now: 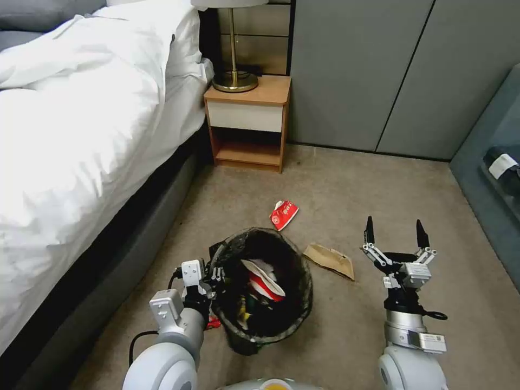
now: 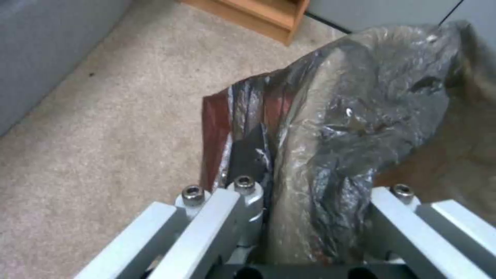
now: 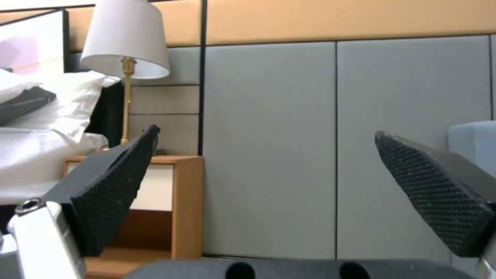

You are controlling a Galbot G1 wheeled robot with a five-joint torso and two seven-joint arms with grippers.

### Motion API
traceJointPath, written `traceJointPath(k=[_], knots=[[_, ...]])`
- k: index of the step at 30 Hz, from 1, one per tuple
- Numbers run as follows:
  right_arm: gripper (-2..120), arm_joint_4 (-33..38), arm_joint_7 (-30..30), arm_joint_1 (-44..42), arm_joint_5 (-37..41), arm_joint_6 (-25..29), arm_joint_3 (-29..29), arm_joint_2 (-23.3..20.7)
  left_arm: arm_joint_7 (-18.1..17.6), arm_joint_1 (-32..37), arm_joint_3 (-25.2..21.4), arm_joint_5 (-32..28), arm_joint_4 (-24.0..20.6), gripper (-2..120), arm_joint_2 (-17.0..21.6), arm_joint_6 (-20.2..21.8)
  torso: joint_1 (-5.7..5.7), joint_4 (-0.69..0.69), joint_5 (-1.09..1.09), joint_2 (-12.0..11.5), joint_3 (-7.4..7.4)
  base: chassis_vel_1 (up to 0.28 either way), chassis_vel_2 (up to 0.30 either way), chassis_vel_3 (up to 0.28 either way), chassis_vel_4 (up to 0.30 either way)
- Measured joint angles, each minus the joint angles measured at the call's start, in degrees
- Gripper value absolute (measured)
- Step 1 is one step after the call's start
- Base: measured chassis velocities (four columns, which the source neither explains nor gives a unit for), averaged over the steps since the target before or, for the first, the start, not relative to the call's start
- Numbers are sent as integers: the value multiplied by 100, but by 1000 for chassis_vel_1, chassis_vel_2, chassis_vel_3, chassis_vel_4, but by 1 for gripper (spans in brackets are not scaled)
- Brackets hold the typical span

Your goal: Pick up the trash bin, then pick up the garbage from the floor and place it into the trash bin.

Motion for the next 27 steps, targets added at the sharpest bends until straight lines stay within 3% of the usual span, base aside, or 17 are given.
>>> traceJointPath(k=[19, 27], knots=[[100, 11, -227, -17, 31, 66, -40, -2, -57, -18, -54, 13, 65, 83, -7, -20, 0, 0, 0, 0, 0, 0, 0, 0, 0], [100, -16, -247, 12, -12, 88, -41, -24, -82, -10, -60, 31, 69, 83, -30, -52, 0, 0, 0, 0, 0, -120, 104, 113, -108]])
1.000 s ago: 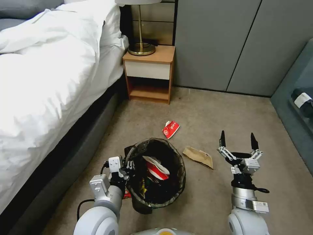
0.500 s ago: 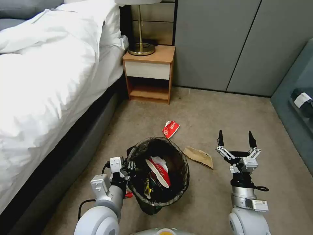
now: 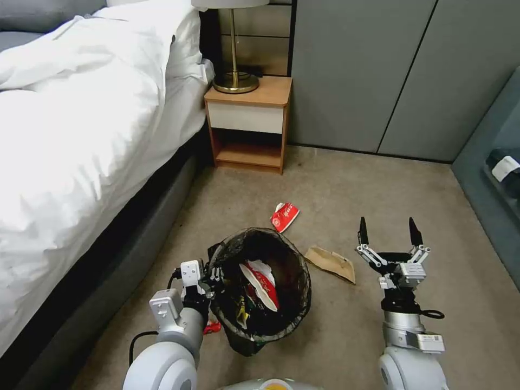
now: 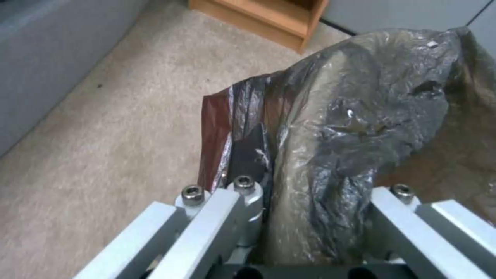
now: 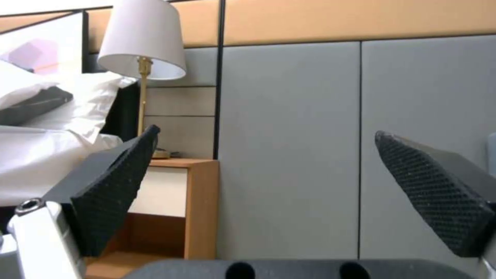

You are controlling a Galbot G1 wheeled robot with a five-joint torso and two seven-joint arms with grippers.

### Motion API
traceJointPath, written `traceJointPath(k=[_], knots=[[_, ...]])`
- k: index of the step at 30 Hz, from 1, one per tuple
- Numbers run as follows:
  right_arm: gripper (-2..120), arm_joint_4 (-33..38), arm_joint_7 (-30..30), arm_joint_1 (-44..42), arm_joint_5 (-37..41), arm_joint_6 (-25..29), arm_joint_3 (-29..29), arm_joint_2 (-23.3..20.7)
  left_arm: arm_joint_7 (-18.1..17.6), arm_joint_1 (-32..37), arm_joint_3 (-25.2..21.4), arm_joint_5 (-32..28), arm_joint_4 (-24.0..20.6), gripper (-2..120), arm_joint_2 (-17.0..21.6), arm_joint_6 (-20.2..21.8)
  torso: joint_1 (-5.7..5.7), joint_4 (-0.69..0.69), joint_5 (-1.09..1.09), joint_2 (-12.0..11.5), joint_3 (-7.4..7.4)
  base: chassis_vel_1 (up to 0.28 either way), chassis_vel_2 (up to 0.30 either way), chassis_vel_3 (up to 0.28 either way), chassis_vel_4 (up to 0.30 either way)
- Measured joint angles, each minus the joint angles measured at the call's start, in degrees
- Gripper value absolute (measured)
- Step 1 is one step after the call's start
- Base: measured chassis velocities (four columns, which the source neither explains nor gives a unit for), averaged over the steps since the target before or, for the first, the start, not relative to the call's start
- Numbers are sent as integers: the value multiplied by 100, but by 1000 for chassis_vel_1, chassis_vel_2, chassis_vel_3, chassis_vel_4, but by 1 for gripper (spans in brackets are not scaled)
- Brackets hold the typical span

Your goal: Pick up the trash bin, then pick up the garbage from the floor and place it into the trash bin.

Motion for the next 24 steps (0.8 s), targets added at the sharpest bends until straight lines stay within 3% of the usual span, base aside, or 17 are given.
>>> traceJointPath(k=[17, 24], knots=[[100, -156, -227, 195, -138, 273, 12, -25, -38, -25, -5, 0, -6, 83, -42, -11, 0, 0, 3, 0, 0, -237, 244, 236, -240], [100, -288, -262, 386, -253, 512, -14, 6, -43, -59, -14, -23, 16, 83, -43, -12, 2, 0, 1, 0, 2, -132, 153, 138, -145]])
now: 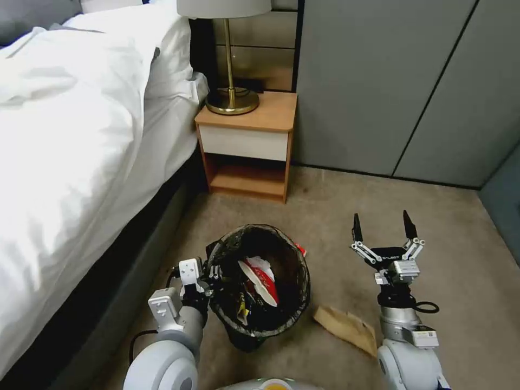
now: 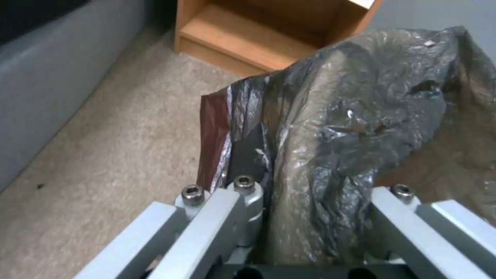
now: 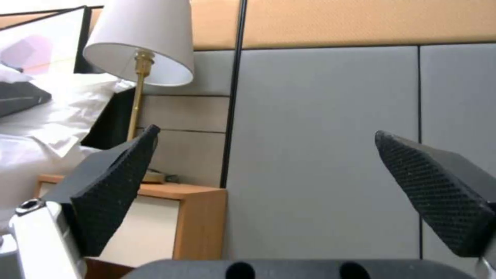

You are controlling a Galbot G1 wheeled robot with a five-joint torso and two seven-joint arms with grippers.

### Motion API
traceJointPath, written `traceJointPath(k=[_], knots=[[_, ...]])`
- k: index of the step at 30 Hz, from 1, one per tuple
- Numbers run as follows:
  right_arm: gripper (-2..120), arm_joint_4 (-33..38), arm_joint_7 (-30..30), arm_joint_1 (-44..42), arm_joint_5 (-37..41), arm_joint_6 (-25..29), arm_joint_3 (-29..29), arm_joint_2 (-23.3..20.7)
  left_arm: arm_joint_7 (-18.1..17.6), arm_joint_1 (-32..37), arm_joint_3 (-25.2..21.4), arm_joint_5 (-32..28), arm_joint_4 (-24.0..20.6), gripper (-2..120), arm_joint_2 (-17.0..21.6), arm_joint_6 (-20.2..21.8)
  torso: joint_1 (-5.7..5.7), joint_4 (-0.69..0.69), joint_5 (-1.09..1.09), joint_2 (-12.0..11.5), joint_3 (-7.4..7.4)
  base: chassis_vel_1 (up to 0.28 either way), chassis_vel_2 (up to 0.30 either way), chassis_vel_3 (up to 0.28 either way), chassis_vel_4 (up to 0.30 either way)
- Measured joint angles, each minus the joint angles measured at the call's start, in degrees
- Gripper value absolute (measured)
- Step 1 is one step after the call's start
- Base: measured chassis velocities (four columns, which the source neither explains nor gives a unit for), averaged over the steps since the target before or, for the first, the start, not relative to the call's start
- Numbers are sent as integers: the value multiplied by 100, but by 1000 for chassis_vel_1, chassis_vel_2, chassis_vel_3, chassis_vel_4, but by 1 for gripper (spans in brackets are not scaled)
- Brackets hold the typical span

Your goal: Pick up the trash bin, then pick up the garbage from the floor and place it into the trash bin.

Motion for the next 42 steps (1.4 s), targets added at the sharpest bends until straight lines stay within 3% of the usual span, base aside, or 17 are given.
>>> traceJointPath(k=[9, 23, 28, 31, 33, 35, 37, 39, 41, 42], knots=[[100, -5, -57, 55, 7, -103, -16, -45, -15, -27, -3, -36, 22, 83, -8, 12, -2, -1, -1, 0, -2, 14, -13, -16, 6], [100, -32, -837, -120, 281, -507, 261, -511, -75, 38, -56, -61, -83, 83, 5, 44, -1, 0, 0, 0, -2, 0, 0, 0, 0], [100, -3, -1146, -260, 684, -943, 101, -1145, -119, 57, -83, -64, -133, 83, 17, 50, -1, -1, 2, 0, -2, 0, 0, 0, 0], [100, -6, -1298, -332, 1029, -1385, -124, -1999, -155, 34, -119, -88, -165, 83, 26, 51, -2, 0, 1, 0, -2, 0, 0, 0, 0], [100, -6, -1298, -332, 1029, -1385, -124, -1999, -155, 33, -119, -89, -165, 83, 26, 51, -2, 0, 1, 0, -2, 0, 0, 0, 0], [100, -93, -1539, -366, 1438, -1812, -384, -2667, -163, 14, -128, -97, -180, 83, 16, 52, -1, 1, 0, 0, -1, 0, 0, 0, 0], [100, -114, -1591, -366, 1493, -1847, -419, -2738, -163, 12, -128, -98, -180, 83, 13, 51, -1, 0, 1, 0, -1, 0, 0, 0, 0], [100, -367, -2110, -317, 1765, -1961, -653, -3130, -165, 9, -118, -86, -179, 83, -29, 50, -1, 0, 0, 0, -2, 0, 0, 0, 0], [100, -480, -2303, -285, 1799, -1958, -724, -3221, -167, 12, -114, -78, -179, 83, -42, 49, -1, 0, 1, 0, -2, 0, 0, 0, 0], [100, -756, -2718, -216, 1777, -1922, -839, -3375, -167, 18, -102, -62, -179, 83, -64, 46, -1, 0, 0, 0, -1, 0, 0, 0, 0]])
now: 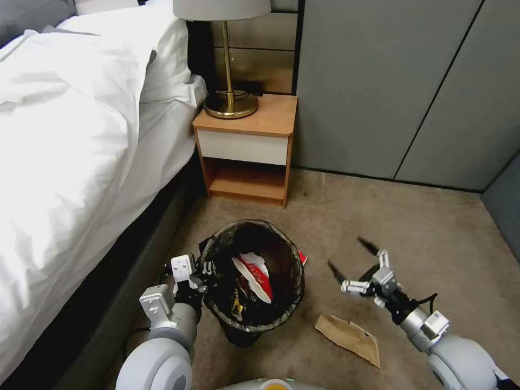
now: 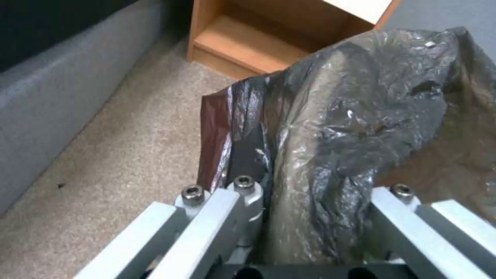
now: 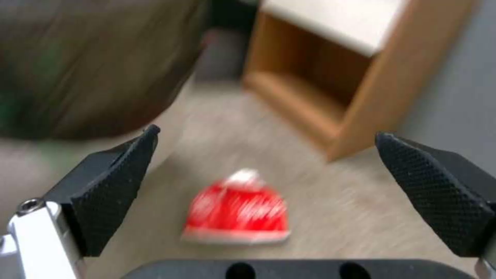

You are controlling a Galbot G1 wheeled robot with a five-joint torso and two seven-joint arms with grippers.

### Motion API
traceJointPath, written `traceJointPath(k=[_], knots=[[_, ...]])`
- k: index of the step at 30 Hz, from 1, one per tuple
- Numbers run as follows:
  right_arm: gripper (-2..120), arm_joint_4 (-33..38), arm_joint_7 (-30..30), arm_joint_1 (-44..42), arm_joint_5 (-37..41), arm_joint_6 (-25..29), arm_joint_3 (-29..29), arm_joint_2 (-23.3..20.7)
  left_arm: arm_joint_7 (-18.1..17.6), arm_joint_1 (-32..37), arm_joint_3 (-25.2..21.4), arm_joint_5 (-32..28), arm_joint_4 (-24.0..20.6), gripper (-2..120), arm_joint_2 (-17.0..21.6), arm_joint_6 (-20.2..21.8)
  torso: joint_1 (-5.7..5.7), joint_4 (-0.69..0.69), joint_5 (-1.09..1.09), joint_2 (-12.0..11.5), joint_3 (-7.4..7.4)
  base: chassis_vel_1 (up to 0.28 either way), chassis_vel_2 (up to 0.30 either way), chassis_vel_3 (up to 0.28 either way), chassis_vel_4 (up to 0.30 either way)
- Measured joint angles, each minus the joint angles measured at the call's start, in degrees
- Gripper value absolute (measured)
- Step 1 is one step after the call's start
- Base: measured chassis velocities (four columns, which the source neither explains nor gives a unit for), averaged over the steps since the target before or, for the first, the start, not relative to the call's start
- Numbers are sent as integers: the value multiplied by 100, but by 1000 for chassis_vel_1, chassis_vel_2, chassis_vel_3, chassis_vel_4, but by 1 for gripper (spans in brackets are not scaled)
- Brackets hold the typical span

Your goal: Pick up the trash bin, then pick up the garbage from the floor and place it into the trash bin.

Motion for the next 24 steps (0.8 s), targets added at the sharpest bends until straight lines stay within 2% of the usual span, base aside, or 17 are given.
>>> traceJointPath(k=[5, 9, 12, 19, 24], knots=[[100, -712, -1080, 169, -217, 294, -125, -95, -4, 21, 1, 33, 16, 83, -25, -14, 0, -1, 0, 0, 0, 0, 0, 0, 0], [100, -993, -1451, 236, -313, 424, -141, -49, -4, 25, 0, 48, 20, 83, -35, -16, 0, -1, 0, 0, 0, 0, 0, 0, 0], [100, -1487, -1980, 340, -478, 600, -134, 80, -6, 5, 13, 53, 38, 83, -29, -19, 0, -1, 0, 0, 0, 0, 0, 0, 0], [100, -1908, -2489, 464, -594, 610, -30, 244, -10, 5, 48, 48, 66, 83, 15, -19, -1, -1, -1, 0, 0, 0, 0, 0, 0], [100, -2244, -2599, 623, -674, 611, -15, 347, -10, 17, 56, 45, 61, 83, 30, -18, 0, 0, -1, 0, 0, 0, 0, 0, 0]])
